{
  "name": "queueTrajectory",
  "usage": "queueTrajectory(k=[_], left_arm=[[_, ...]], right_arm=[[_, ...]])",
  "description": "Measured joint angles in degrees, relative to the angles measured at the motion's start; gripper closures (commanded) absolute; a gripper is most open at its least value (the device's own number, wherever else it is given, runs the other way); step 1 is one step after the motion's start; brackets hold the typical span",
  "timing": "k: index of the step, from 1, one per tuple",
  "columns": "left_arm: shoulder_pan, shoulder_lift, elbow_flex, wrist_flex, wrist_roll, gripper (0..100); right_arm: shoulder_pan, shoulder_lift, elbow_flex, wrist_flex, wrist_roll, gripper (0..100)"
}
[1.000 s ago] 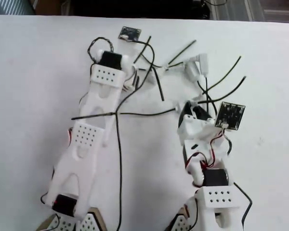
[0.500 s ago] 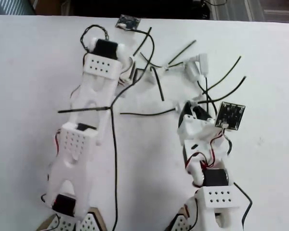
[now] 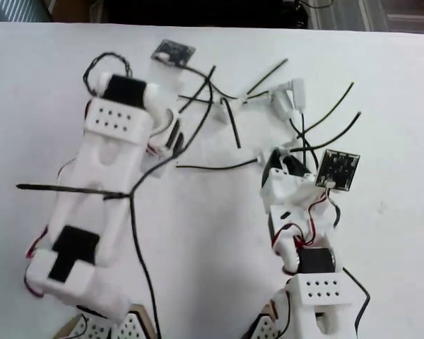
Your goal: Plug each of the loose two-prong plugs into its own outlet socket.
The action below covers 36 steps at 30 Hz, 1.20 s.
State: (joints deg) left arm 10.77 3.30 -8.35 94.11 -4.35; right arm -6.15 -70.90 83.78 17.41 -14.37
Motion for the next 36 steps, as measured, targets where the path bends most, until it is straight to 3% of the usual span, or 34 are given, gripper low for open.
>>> queueTrajectory(k=[8, 13, 15, 18, 20, 30, 36], left_arm=[[0.00, -13.98, 36.22, -22.07, -6.24, 98], [0.00, -15.03, 47.65, -31.38, -10.99, 97], [0.00, -15.03, 49.67, -33.58, -13.01, 92], [0.00, -15.12, 50.46, -34.46, -17.14, 74], [0.00, -15.91, 50.46, -33.23, -17.49, 67], [-0.09, -26.81, 48.53, -21.98, -19.78, 72], [-0.09, -32.35, 54.95, -22.68, -20.04, 72]], right_arm=[[0.00, 0.00, 0.88, 0.00, 0.00, 98.1], [0.00, 0.00, 0.88, 0.00, 0.00, 98.1], [0.00, 0.00, 0.88, 0.00, 0.00, 98.1], [0.00, 0.00, 0.88, 0.00, 0.00, 98.1], [0.00, 0.00, 0.88, 0.00, 0.00, 98.1], [0.00, 0.00, 0.88, 0.00, 0.00, 98.1], [0.00, 0.00, 0.88, 0.00, 0.00, 98.1]])
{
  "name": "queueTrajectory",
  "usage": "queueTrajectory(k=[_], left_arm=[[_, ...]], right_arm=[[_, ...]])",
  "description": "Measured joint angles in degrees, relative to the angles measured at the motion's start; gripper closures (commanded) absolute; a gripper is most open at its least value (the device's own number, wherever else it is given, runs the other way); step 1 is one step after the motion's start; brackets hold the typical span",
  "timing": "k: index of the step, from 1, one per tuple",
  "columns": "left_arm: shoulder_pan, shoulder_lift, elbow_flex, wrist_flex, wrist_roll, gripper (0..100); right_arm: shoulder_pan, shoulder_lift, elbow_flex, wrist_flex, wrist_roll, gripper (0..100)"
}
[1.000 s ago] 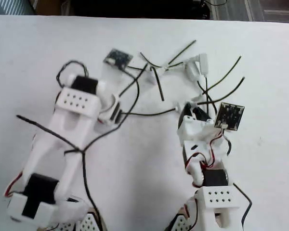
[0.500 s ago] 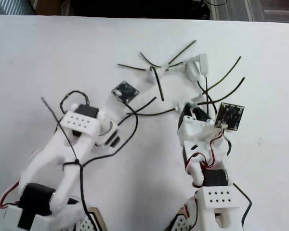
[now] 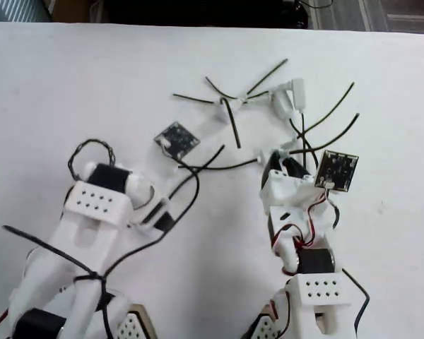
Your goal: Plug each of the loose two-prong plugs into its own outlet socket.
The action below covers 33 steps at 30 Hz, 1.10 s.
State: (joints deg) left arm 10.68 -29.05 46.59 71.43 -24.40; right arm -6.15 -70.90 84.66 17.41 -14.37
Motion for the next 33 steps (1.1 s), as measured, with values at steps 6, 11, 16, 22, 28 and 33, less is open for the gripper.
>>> queueTrajectory(k=[6, 11, 16, 22, 28, 33], left_arm=[[2.02, -0.18, 8.79, -7.21, 0.00, 72], [2.99, 3.87, 8.44, -8.18, 0.00, 72], [-1.23, 17.32, -0.70, -8.18, -3.08, 72], [-9.23, 33.85, -14.95, -4.48, -7.47, 72], [-14.59, 34.02, -21.45, -0.62, -9.32, 72], [-16.26, 31.91, -22.15, 0.00, -9.49, 72]], right_arm=[[0.00, 0.00, 0.00, 0.00, 0.00, 98.1], [0.00, 0.00, 0.00, 0.00, 0.00, 98.1], [0.00, 0.00, 0.00, 0.00, 0.00, 98.1], [0.00, 0.00, 0.00, 0.00, 0.00, 98.1], [0.00, 0.00, 0.00, 0.00, 0.00, 98.1], [0.00, 0.00, 0.00, 0.00, 0.00, 98.1]])
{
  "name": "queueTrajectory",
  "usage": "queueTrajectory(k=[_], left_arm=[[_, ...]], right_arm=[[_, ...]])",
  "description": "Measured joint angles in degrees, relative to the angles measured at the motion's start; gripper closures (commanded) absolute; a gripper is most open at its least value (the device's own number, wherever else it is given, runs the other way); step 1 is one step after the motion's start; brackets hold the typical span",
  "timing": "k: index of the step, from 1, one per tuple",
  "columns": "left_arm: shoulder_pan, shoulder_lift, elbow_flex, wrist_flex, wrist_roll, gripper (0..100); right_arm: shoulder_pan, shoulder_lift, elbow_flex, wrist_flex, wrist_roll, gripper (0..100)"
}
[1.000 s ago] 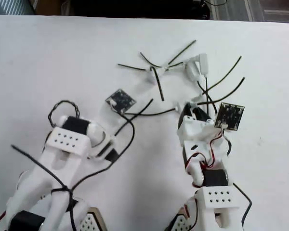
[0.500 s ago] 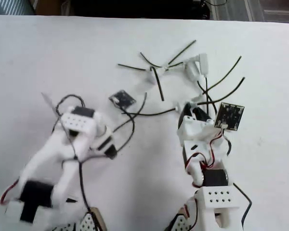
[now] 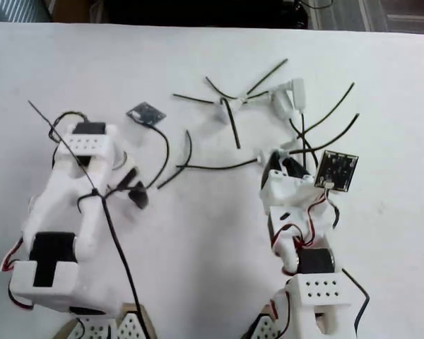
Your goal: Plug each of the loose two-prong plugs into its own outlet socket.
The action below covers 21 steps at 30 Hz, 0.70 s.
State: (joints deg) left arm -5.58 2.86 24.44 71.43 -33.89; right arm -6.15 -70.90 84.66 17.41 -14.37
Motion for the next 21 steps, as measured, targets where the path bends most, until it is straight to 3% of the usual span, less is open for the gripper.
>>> queueTrajectory(k=[14, 21], left_arm=[[0.53, -11.96, 0.18, 6.51, -7.30, 72], [7.12, -12.57, 4.31, 6.51, -7.30, 72]], right_arm=[[0.00, 0.00, 0.00, 0.00, 0.00, 98.1], [-0.79, 0.00, 0.00, 0.00, 0.00, 98.1]])
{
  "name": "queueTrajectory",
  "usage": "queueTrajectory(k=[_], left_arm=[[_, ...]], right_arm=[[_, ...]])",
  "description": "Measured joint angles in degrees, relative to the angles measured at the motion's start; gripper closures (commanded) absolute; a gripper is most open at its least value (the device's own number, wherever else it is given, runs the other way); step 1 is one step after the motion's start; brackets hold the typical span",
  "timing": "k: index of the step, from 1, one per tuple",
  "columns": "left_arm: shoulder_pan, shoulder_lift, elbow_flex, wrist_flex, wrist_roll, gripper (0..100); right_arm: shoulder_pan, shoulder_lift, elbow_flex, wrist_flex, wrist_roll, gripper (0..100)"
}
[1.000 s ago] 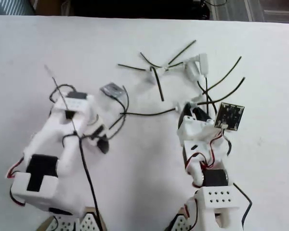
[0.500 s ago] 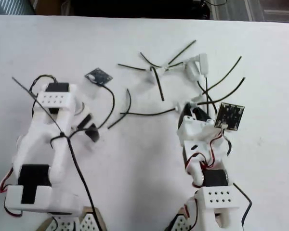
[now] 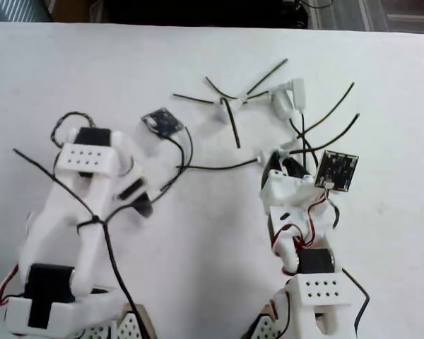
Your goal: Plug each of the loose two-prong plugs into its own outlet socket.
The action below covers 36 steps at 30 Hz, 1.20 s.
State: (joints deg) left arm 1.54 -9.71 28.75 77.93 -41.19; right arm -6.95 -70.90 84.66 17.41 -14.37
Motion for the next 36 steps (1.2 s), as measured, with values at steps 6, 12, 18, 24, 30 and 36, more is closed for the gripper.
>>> queueTrajectory(k=[6, 12, 18, 24, 30, 36], left_arm=[[2.20, 0.00, 6.33, -7.12, 0.00, 72], [-5.10, 0.00, 10.20, -17.41, -0.09, 72], [-11.78, 0.00, 10.55, -21.45, -3.96, 72], [-12.75, 0.00, 10.55, -21.54, -4.22, 72], [-11.69, 0.00, 4.66, -11.25, -4.22, 72], [-7.21, 0.00, 2.64, -7.65, -4.22, 72]], right_arm=[[-0.26, 0.00, 0.00, 0.00, 0.00, 98.1], [-0.35, 0.00, 0.00, 0.00, 0.00, 98.1], [-0.35, 0.00, 0.00, 0.00, 0.00, 98.1], [-0.35, 0.00, 0.18, 0.00, 0.00, 98.1], [-0.35, 0.00, 0.26, 0.00, 0.00, 98.1], [-0.35, 0.00, 0.26, 0.00, 0.00, 98.1]])
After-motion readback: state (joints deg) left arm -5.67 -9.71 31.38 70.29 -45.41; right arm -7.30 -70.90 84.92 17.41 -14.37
